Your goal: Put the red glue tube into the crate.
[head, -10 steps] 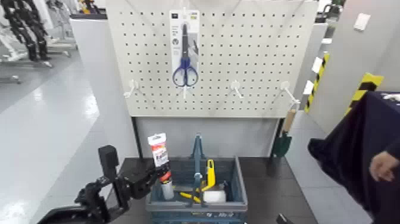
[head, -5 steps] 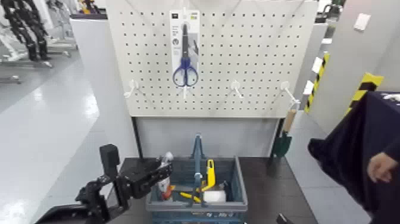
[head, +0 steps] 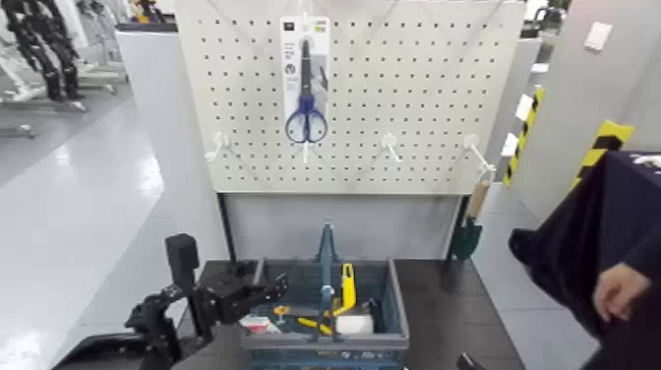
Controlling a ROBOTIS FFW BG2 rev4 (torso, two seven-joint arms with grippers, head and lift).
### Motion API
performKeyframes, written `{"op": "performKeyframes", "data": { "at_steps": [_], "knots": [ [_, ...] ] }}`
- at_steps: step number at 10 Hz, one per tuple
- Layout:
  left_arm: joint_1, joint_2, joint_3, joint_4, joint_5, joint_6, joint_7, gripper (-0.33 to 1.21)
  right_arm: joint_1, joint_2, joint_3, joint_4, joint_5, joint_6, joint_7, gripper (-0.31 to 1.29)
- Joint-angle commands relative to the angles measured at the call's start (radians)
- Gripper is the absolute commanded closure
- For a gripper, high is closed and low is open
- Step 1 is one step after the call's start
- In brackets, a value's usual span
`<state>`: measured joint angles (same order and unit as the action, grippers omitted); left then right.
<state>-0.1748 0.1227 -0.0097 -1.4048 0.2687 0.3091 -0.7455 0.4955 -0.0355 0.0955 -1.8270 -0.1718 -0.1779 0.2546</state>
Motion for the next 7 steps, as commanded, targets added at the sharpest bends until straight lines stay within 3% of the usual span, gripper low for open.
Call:
{"op": "performKeyframes", "data": {
  "at_steps": [1, 3, 7],
  "knots": [
    [0.000, -0.001, -0.003, -0.008, 0.000, 0.001, 0.000, -0.06, 0.000, -0.001, 0.000, 0.000, 0.000, 0.000, 0.000, 0.14],
    [0.032, -0.001, 0.007, -0.089, -0.016, -0.015, 0.025, -0.05, 0.002, -0.001, 0.000, 0.000, 0.000, -0.002, 0.000, 0.14],
    [0.316, -0.009, 0.020, -0.448, -0.091, -0.042, 0.279, -0.04, 0.006, 0.003, -0.008, 0.000, -0.003, -0.005, 0.009, 0.14]
  ]
}}
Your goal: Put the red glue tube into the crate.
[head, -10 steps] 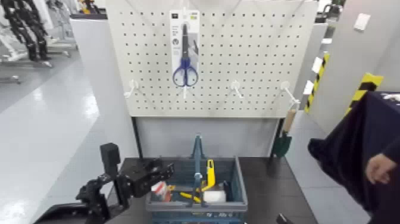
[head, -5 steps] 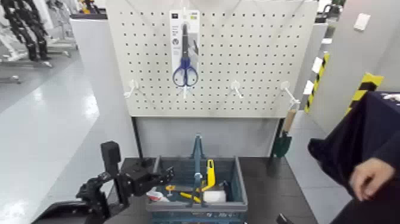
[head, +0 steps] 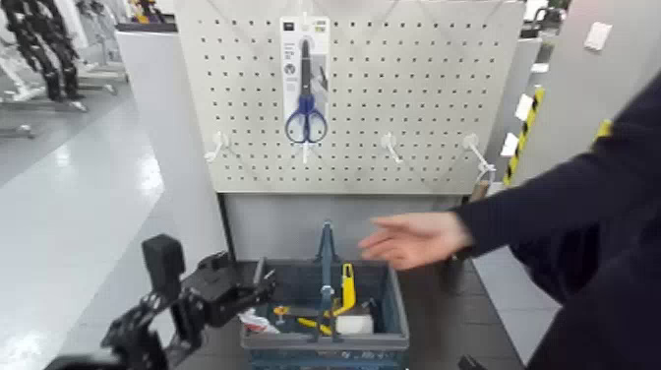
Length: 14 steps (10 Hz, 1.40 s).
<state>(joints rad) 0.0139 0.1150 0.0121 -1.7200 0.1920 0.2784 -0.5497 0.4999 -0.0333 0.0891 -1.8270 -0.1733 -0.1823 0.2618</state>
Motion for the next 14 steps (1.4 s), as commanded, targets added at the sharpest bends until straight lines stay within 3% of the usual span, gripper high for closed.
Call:
{"op": "performKeyframes", "data": {
  "at_steps": [1, 3, 5, 9, 14],
  "knots": [
    [0.193, -0.005, -0.006, -0.182, -0.043, -0.039, 0.142, -0.04, 0.005, 0.001, -0.005, -0.002, 0.000, 0.000, 0.001, 0.14],
    [0.308, -0.020, -0.020, -0.234, -0.095, -0.139, 0.264, -0.02, 0.009, 0.001, -0.009, -0.008, 0.006, 0.001, -0.003, 0.14],
    [0.391, -0.031, -0.032, -0.282, -0.132, -0.163, 0.327, 0.00, 0.014, 0.001, -0.009, -0.015, 0.017, 0.004, -0.009, 0.14],
    [0.452, -0.047, -0.044, -0.273, -0.091, -0.245, 0.379, 0.05, 0.019, 0.003, -0.011, -0.020, 0.028, 0.004, -0.012, 0.14],
    [0.446, -0.037, -0.053, -0.273, -0.091, -0.243, 0.381, 0.05, 0.016, 0.003, -0.009, -0.021, 0.034, 0.011, -0.010, 0.14]
  ]
}}
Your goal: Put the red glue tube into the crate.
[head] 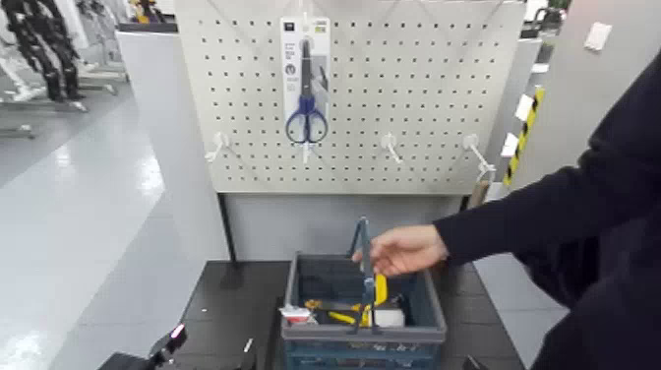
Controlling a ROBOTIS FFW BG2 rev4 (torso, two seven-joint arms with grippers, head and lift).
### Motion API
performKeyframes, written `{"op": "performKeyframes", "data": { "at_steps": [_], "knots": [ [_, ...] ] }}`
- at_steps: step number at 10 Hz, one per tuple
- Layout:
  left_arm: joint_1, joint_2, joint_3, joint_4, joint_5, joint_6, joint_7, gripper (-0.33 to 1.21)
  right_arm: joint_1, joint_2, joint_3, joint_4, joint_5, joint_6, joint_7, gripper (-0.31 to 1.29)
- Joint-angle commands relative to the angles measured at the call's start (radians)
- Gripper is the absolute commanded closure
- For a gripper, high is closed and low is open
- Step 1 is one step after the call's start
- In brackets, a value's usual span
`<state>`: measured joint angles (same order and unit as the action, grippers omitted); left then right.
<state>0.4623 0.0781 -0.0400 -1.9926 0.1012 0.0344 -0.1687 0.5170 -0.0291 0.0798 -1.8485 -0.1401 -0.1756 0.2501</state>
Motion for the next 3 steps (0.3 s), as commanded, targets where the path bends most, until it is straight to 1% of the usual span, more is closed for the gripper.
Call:
{"op": "performKeyframes", "data": {
  "at_steps": [1, 3],
  "knots": [
    [-0.002, 0.000, -0.001, 0.002, 0.000, 0.001, 0.000, 0.05, -0.002, 0.000, 0.000, 0.000, 0.002, 0.004, 0.001, 0.14],
    [-0.002, 0.000, -0.001, 0.002, 0.000, -0.001, 0.000, 0.05, -0.002, 0.000, 0.000, -0.006, 0.008, 0.015, 0.001, 0.13]
  ]
}}
